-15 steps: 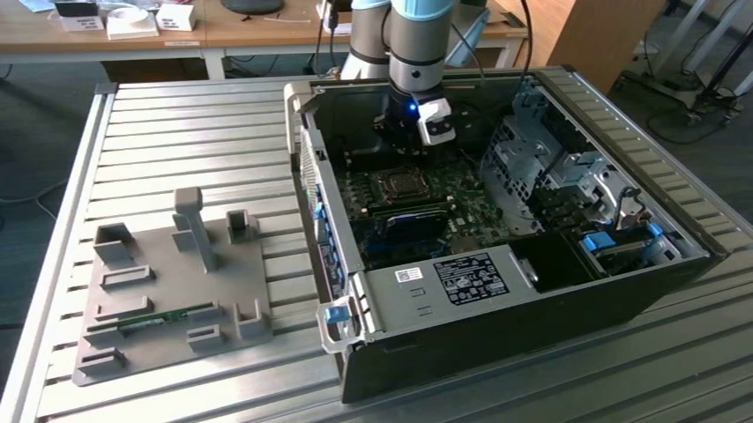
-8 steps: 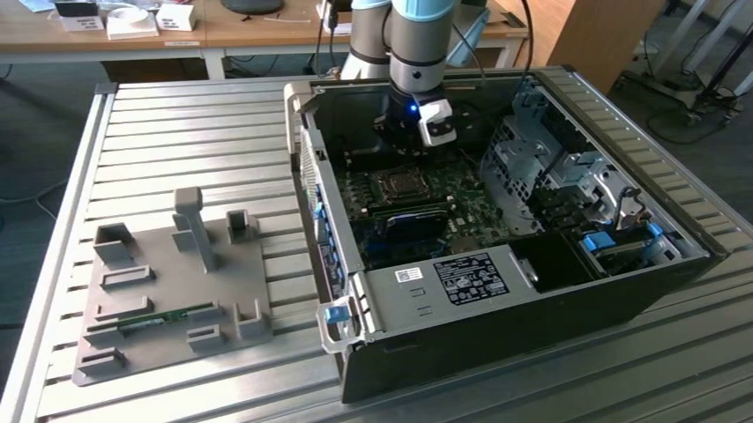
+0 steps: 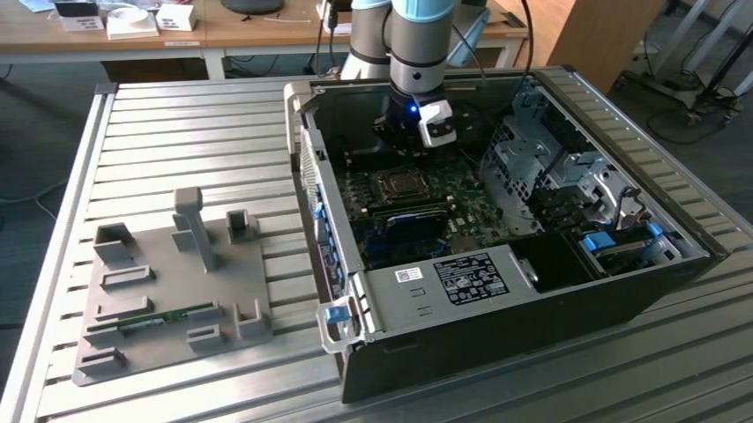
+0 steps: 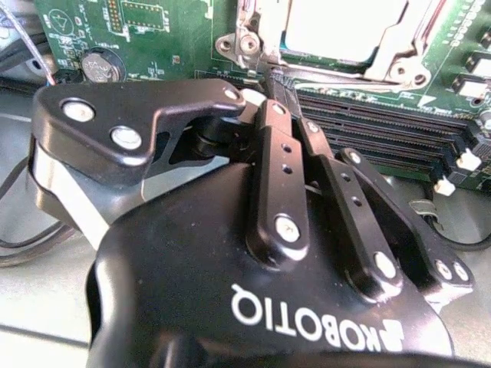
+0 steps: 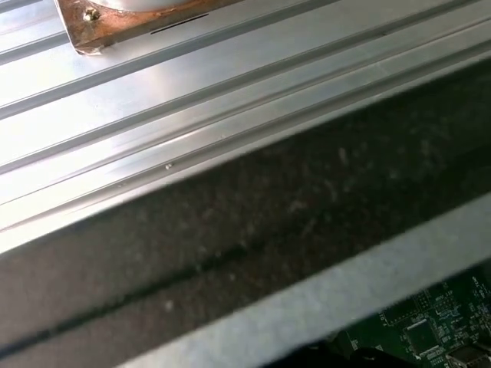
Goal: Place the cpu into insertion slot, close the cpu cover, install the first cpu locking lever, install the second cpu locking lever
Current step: 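Install the first cpu locking lever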
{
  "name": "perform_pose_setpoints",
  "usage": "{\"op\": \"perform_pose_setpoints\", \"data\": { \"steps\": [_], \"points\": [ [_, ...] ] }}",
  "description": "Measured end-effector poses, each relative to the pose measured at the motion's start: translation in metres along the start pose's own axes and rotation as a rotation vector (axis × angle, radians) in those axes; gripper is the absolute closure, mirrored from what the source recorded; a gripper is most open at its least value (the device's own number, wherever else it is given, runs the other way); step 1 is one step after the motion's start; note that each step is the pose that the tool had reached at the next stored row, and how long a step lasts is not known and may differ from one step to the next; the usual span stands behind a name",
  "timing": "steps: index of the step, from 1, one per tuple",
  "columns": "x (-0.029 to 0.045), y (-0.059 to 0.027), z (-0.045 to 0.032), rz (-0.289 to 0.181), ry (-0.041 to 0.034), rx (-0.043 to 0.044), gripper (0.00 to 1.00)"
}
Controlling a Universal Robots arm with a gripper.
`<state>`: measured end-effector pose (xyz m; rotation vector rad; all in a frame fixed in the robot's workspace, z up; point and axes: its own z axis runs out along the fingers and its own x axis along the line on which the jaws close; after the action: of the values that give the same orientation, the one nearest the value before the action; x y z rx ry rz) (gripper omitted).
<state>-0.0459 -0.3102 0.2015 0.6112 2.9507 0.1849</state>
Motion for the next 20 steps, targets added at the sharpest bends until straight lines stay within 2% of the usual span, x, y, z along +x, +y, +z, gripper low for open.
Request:
{"op": "perform_pose_setpoints", "data": {
  "steps": [11,18,20],
  "points": [
    [0.0042,0.0071,0.0007,0.004,-0.0006,0.0003,0.89],
    [0.0049,0.0081,0.0008,0.005,-0.001,0.0004,0.89],
    [0.005,0.0081,0.0012,0.005,-0.0033,0.0045,0.89]
  ]
}}
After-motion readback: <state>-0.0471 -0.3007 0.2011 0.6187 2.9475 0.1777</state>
